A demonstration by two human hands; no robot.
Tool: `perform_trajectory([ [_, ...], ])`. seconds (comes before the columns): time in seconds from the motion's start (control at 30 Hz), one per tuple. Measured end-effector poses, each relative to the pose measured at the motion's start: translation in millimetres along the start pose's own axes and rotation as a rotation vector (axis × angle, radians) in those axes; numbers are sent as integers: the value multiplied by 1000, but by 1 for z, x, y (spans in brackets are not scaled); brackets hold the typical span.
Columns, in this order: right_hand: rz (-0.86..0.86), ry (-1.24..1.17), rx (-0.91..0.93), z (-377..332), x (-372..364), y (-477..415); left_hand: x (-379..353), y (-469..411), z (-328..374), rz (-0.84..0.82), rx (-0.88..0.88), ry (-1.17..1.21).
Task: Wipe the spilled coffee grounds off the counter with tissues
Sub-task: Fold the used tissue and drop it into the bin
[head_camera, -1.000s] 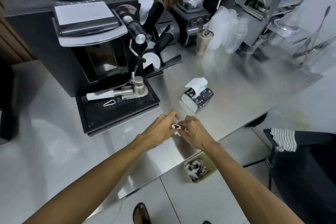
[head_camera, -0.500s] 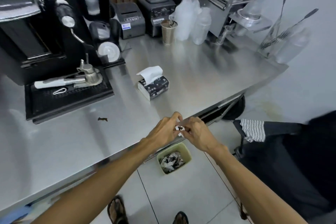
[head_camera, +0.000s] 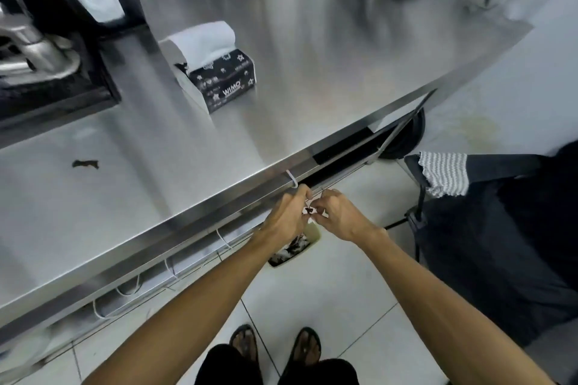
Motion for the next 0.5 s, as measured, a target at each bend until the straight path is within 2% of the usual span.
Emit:
perform_trajectory([
  [0.2,-39,-27,-19,90,-164,-87,-125,-76,-150,-13,44,19],
  [0.33,-81,37,-42,153,-267,-139,-213,-133,-255,-51,97,-25],
  [0.4,-76,75,-61,184,-305,-161,-241,-152,-281,-73,72,12],
  [0.5,-52,59,-115,217,-335,-183,-274,-176,-306,-132,14,-127],
])
Point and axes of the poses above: each hand's wrist, its own y-axis away from the middle knuckle, its own x-axis out of the back of the hand, z = x × y, the point moved 8 cm from there along -y, towards the middle knuckle, and after that the axes turned 10 degrees about -z, right-handed, at the moved point
